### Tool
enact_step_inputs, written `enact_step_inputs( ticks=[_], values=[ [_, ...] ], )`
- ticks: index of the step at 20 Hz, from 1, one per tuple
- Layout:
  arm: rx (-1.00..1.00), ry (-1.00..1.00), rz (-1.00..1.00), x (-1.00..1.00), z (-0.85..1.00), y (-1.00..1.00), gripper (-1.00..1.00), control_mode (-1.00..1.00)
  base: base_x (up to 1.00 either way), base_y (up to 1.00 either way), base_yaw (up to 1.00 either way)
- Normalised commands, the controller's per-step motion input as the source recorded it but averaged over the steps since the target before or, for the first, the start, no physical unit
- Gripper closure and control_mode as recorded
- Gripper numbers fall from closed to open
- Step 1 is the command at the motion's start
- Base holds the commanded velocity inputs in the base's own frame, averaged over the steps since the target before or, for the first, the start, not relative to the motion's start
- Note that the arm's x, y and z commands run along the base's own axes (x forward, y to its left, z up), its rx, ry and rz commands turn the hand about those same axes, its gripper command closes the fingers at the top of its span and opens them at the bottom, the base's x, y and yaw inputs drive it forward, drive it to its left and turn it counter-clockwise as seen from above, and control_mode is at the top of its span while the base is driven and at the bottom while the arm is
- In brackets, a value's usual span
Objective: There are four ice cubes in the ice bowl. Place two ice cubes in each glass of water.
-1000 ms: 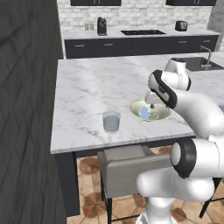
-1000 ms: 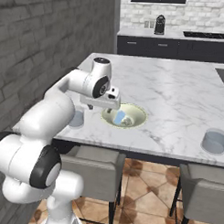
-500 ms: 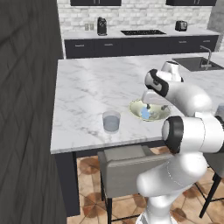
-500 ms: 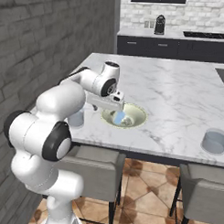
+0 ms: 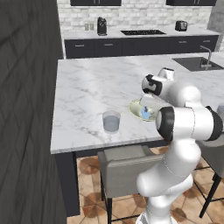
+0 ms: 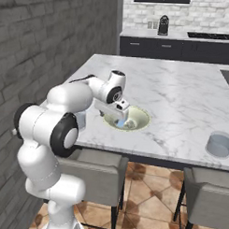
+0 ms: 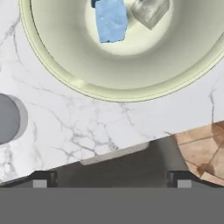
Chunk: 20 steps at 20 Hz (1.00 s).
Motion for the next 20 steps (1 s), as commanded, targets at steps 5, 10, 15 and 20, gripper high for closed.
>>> enact_step_inputs(
  ticks=[5, 10, 15, 20],
  values=[
    [0.00, 0.06, -0.25, 0.14, -0.33, -0.02, -1.00, -1.00, 0.00, 0.00, 0.00],
    [0.00, 0.00, -0.18, 0.17, -0.24, -0.10, -1.00, -1.00, 0.00, 0.00, 0.00],
    [0.00, 0.00, -0.12, 0.26, -0.22, -0.12, -1.00, -1.00, 0.00, 0.00, 0.00],
    [0.00, 0.00, -0.06, 0.36, -0.15, -0.03, -1.00, -1.00, 0.00, 0.00, 0.00]
  ],
)
